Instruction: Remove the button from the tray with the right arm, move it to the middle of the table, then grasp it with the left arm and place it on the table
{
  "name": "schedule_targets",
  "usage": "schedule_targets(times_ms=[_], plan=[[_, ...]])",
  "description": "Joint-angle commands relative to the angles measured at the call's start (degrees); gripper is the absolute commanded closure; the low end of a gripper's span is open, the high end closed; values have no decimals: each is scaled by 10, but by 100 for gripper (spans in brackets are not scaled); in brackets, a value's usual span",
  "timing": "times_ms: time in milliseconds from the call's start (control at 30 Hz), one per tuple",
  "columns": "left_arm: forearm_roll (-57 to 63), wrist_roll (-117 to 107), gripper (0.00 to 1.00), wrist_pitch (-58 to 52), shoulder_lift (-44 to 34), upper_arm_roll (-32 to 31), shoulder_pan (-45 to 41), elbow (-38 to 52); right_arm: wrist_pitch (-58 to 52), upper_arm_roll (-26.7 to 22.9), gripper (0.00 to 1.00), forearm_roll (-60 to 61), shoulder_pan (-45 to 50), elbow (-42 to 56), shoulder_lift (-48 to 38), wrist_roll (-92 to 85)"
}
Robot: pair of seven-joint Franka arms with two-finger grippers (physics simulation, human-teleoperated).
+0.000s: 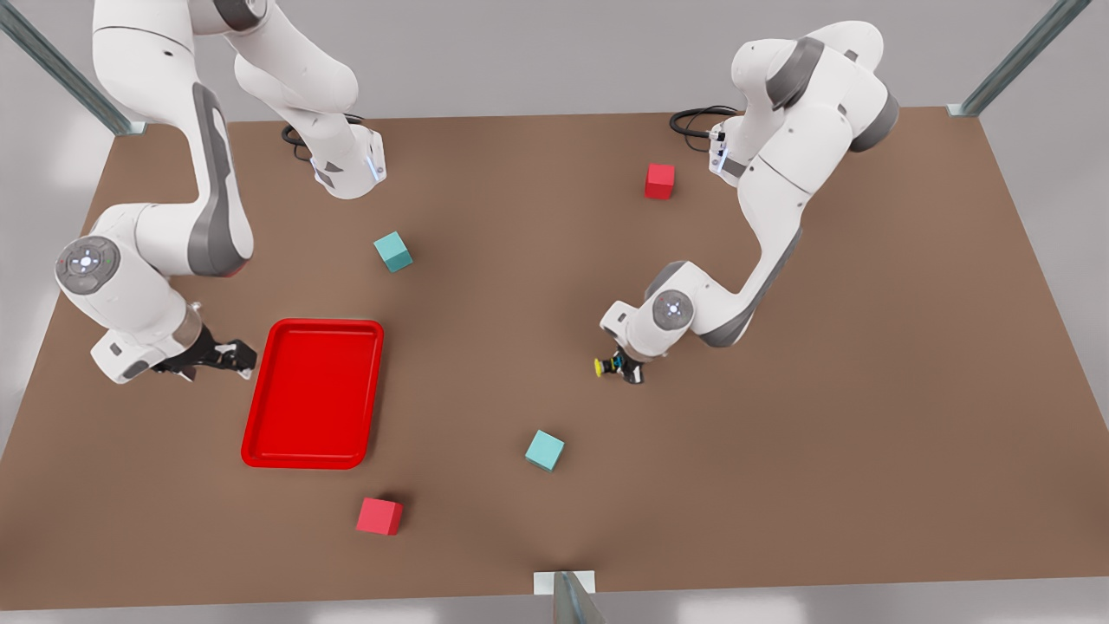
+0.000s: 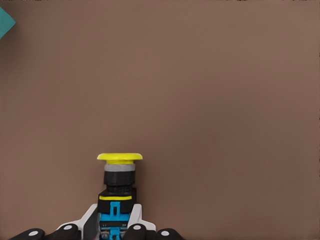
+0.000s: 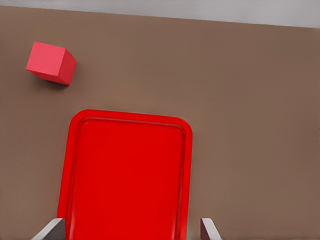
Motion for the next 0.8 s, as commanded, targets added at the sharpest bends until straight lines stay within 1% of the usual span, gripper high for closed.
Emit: schedule_targets(times_ms=[0, 67, 167, 233, 333, 433, 467, 567, 600, 633, 700, 767], plan=[[1, 0, 37, 0, 4, -1, 0, 2, 0, 0, 0, 1, 0, 2, 3, 6], [4, 0, 32, 3, 7, 0, 0, 3, -1, 0, 0, 2, -2, 2, 3, 5], [5, 0, 33, 5, 10, 2, -1, 6, 2, 0, 0, 1, 1, 2, 8, 7], [10, 0, 33, 5, 11, 2, -2, 9, -2, 0, 0, 2, 3, 33, 30, 5], [10, 0, 35, 5, 11, 3, -3, 9, -9, 0, 0, 5, 1, 45, 35, 4], [10, 0, 34, 17, 21, 3, -4, 10, -18, 0, 0, 5, 1, 49, 37, 1], [10, 0, 32, 21, 24, 3, -4, 11, -18, 0, 0, 5, 1, 49, 37, 1], [11, 0, 32, 25, 28, 4, -4, 12, -19, 0, 0, 6, -1, 53, 37, 3], [11, 1, 45, 23, 27, 4, -2, 12, -19, 0, 0, 6, -1, 53, 38, 3], [12, 2, 51, 21, 26, 4, -1, 12, -19, 0, 0, 6, -1, 53, 41, 3], [14, 3, 56, 21, 26, 4, 0, 12, -19, 0, 0, 6, -1, 54, 41, 3], [14, 3, 58, 20, 26, 4, -1, 12, -25, -1, 0, 6, -1, 56, 42, 3]])
